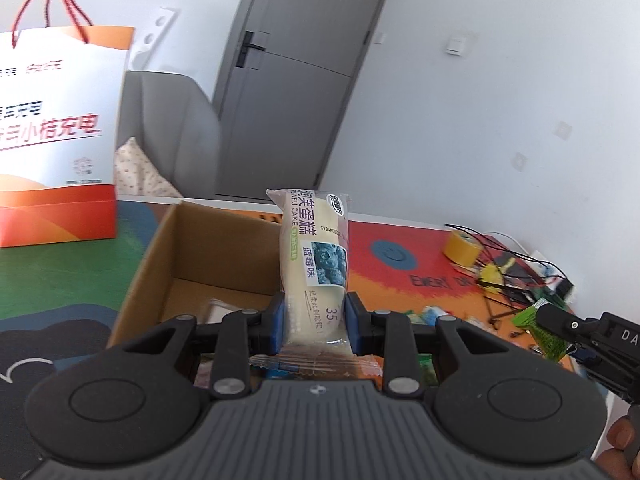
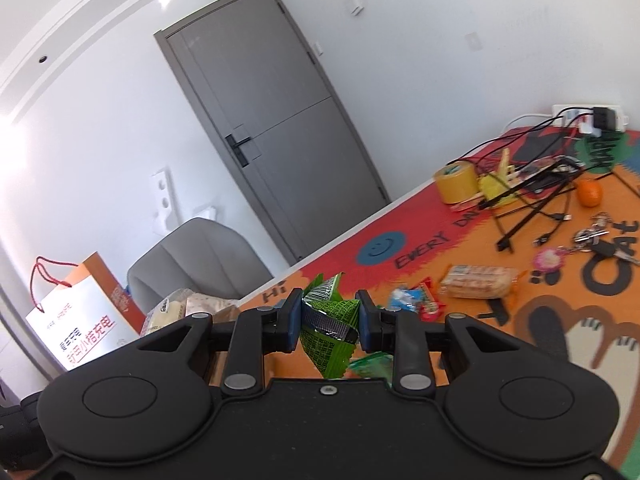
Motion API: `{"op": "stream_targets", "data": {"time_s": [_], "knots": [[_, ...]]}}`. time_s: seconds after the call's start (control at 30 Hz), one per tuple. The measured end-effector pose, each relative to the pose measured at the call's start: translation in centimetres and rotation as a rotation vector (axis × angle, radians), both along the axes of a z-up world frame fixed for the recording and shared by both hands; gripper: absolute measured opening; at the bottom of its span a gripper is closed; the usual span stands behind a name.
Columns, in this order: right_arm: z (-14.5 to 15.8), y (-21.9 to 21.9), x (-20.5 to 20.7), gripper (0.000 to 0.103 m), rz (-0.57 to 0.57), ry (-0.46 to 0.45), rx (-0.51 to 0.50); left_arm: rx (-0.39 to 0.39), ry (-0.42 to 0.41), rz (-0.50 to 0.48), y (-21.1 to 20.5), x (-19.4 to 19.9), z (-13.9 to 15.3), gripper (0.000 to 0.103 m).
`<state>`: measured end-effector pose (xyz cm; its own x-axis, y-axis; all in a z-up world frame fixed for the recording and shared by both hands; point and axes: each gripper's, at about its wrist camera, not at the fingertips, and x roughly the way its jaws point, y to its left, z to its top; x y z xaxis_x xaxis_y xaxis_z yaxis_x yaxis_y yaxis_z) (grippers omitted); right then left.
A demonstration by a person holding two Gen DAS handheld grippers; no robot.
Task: Organize snacks
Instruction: 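Carry both packs to the box while the left gripper releases the cake pack inside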
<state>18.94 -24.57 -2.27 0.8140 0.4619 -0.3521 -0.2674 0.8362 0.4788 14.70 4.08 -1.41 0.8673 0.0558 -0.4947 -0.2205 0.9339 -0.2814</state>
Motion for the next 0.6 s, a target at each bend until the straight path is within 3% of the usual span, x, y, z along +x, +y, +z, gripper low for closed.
{"op": "stream_targets", "data": {"time_s": [0.5, 0.6], "knots": [[0.4, 7.3, 2.6, 0.028, 0.200, 0.007, 0.033, 0.028, 0.079, 0.178, 4.5, -0.1, -1.3, 0.030], [0.2, 8.6, 2.7, 0.028, 0.227, 0.013, 0.029, 0.038, 0.077, 0.202, 4.8, -0.5, -1.0, 0.040]]}}
